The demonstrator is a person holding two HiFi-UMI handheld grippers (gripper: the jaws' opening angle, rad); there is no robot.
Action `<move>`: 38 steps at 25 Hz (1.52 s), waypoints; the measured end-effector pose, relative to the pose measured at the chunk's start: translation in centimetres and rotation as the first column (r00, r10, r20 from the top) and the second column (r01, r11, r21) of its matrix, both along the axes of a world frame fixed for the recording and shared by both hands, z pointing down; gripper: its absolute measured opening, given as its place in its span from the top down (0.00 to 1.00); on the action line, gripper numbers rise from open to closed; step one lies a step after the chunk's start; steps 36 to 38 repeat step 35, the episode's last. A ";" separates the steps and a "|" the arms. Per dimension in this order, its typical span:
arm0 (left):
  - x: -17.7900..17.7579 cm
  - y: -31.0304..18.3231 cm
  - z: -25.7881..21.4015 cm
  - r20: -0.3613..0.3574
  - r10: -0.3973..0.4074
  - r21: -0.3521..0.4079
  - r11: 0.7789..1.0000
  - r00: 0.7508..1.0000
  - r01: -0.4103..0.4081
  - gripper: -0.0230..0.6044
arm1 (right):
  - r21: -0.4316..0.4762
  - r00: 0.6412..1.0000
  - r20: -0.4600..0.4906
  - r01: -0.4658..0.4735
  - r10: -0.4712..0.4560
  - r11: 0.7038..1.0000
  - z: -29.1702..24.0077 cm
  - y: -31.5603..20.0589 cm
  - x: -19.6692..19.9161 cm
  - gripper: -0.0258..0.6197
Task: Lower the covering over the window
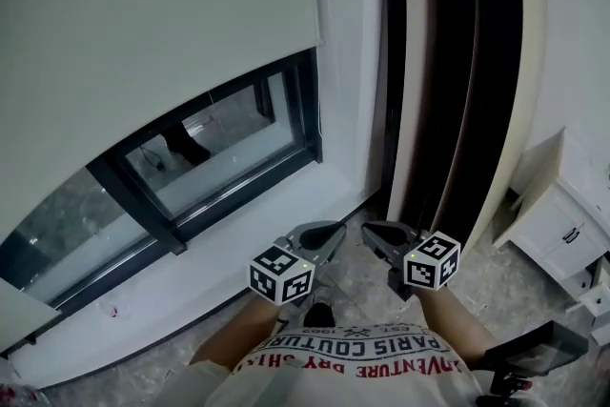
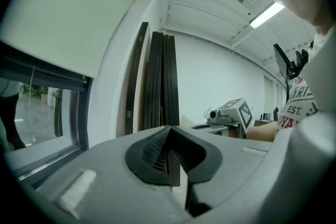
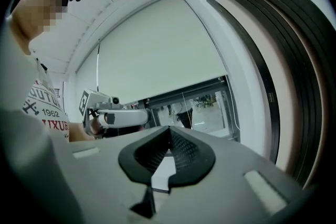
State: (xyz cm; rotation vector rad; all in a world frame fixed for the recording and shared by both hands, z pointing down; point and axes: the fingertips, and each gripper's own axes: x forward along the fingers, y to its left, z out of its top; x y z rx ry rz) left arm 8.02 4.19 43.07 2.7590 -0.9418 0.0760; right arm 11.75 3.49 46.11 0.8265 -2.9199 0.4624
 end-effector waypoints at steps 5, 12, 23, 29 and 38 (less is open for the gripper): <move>0.9 4.5 -0.1 -0.004 -0.007 -0.012 1.000 1.000 0.007 0.96 | 0.005 1.000 -0.002 0.020 -0.020 1.000 -0.8 4.5 0.2 0.96; 1.3 7.7 -0.9 0.002 -0.011 0.003 1.000 1.000 0.011 0.96 | 0.032 1.000 -0.003 0.026 -0.026 0.999 -2.2 7.4 0.6 0.96; 0.8 8.5 -0.5 -0.004 -0.041 -0.005 0.999 0.999 0.041 0.96 | 0.023 0.999 -0.009 0.054 -0.053 0.998 -1.7 8.3 0.1 0.96; 0.8 8.5 0.0 0.003 -0.050 -0.014 0.999 0.999 0.050 0.96 | 0.011 0.998 -0.003 0.056 -0.056 0.998 -1.1 8.3 0.3 0.96; 1.4 8.6 -0.5 0.015 -0.047 -0.005 0.999 0.999 0.047 0.96 | 0.018 0.998 0.008 0.054 -0.055 0.998 -1.7 8.2 1.0 0.96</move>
